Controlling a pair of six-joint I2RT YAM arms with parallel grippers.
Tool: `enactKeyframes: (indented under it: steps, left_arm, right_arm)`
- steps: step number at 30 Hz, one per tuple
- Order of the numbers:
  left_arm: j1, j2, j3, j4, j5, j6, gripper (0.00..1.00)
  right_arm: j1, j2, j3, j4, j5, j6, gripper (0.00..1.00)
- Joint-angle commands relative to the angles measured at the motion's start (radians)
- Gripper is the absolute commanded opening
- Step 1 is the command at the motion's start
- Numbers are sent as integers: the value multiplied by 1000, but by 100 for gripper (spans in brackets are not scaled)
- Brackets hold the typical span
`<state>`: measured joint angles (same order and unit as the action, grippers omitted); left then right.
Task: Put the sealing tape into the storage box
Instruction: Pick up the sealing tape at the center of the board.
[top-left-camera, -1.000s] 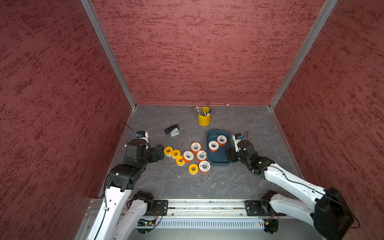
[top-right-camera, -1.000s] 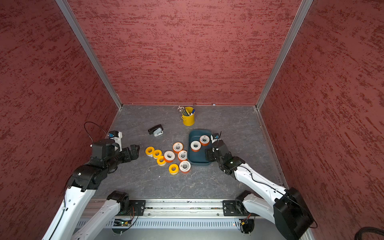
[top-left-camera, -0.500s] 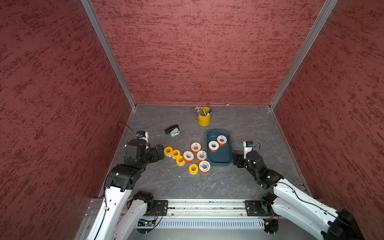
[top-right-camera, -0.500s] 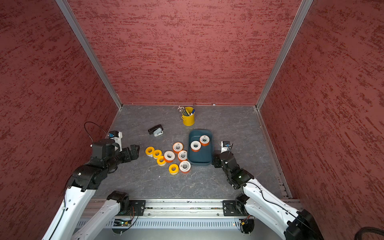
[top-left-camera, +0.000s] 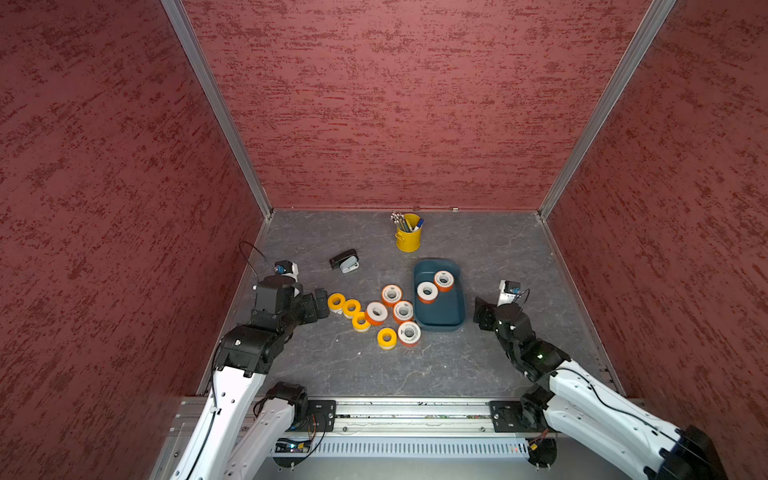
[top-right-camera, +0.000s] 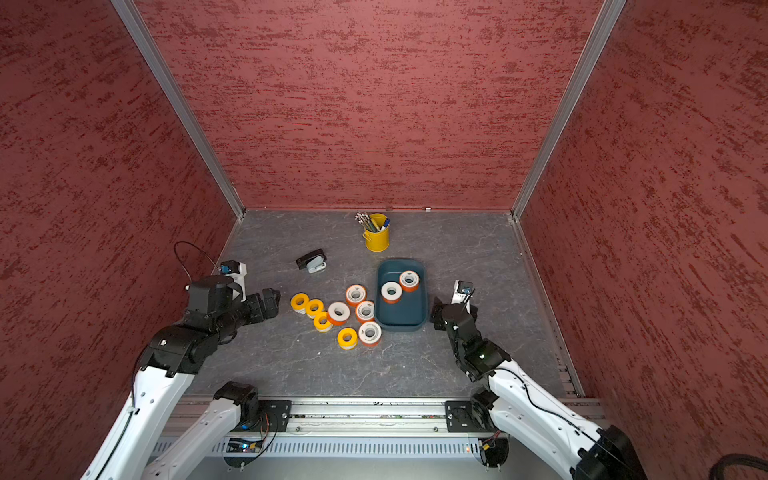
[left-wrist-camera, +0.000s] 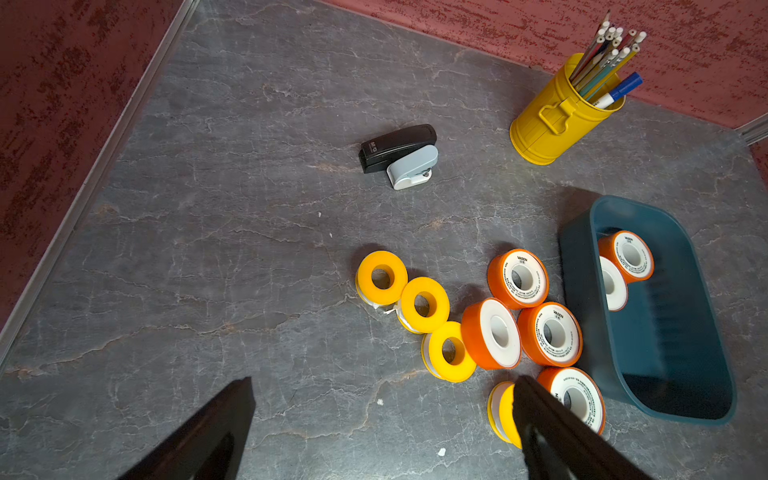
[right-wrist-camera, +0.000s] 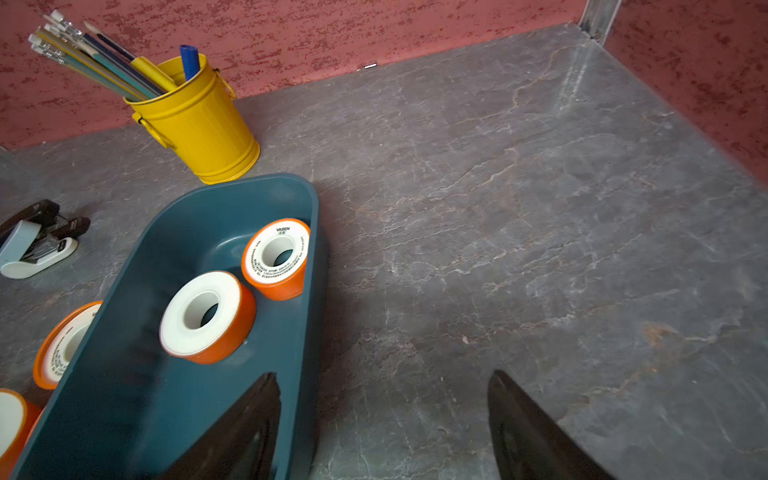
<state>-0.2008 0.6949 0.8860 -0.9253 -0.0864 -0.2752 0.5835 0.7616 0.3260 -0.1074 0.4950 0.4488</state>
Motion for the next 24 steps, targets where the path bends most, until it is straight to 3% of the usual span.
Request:
enactKeyframes:
  steps: [1,11,16,19,24]
  left_arm:
    - [7,0,-8,11,-1,-2,100]
    - [-6,123,55,17,204,-21,100]
    - [-114,276,100,18,115,-65,100]
    - [-239,360,130,64,-14,-97,100]
    - [-323,595,226,151,-25,-115,100]
  right_arm:
    - [2,4,-16,21,65,22,80]
    - [2,4,-15,23,50,20,81]
    - [2,-20,-21,20,31,11,81]
    - [2,-29,-22,15,30,9,81]
    - [2,-25,-22,19,22,5,81]
